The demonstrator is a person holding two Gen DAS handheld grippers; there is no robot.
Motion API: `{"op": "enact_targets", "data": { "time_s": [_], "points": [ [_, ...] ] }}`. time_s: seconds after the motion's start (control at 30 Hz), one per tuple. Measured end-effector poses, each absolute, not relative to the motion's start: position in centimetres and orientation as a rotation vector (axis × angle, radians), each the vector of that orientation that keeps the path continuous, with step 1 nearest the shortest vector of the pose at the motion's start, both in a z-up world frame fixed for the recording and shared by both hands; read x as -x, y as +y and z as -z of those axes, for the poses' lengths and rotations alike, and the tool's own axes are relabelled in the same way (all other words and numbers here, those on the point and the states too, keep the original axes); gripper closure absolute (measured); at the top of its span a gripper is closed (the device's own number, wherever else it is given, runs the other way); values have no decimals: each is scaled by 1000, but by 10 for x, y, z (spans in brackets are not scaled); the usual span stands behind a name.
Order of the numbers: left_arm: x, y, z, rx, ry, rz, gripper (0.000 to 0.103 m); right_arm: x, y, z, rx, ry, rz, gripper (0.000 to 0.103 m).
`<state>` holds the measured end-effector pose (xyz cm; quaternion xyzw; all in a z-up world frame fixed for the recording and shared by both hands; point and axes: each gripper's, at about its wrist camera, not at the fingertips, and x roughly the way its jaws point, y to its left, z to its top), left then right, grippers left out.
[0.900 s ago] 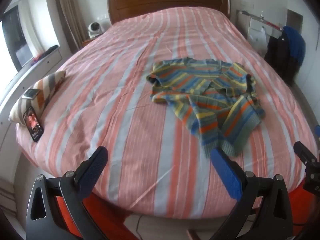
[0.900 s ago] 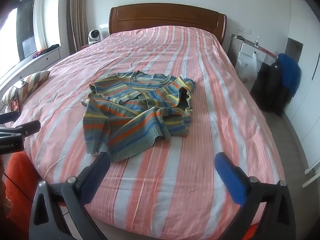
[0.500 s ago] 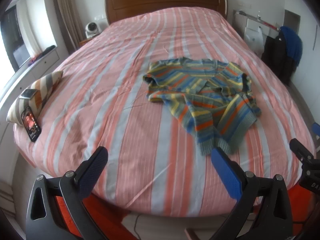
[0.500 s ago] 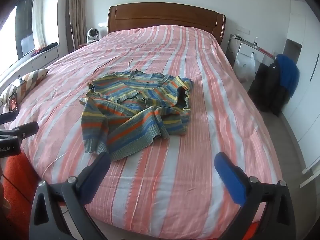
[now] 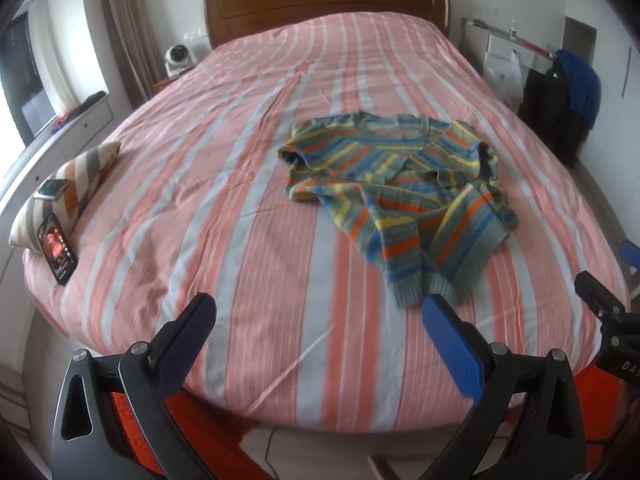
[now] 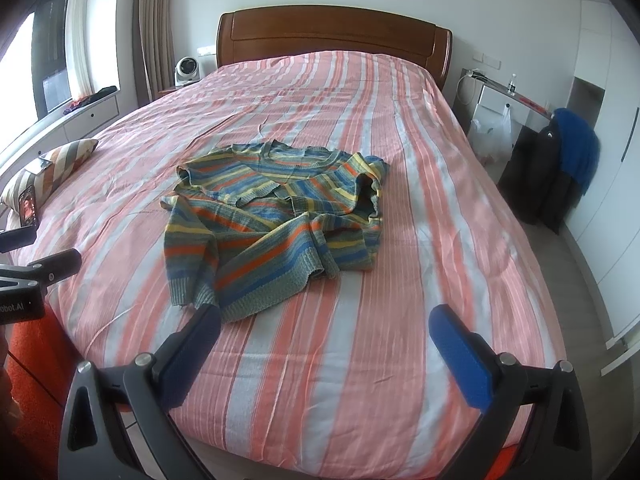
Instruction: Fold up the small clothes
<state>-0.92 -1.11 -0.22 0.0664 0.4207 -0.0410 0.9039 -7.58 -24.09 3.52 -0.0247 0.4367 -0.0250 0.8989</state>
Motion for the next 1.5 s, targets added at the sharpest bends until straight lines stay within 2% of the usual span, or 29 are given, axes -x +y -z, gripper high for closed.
{"op": "enact_targets", "data": {
  "time_s": [0.57,1.5],
  "points": [
    [6,-9,3,-153,976,86,0,75,-240,-35,47,906,48,0],
    [7,-10,3,-96,974,112,0,75,-240,-32,36,913,40,0]
  ]
}}
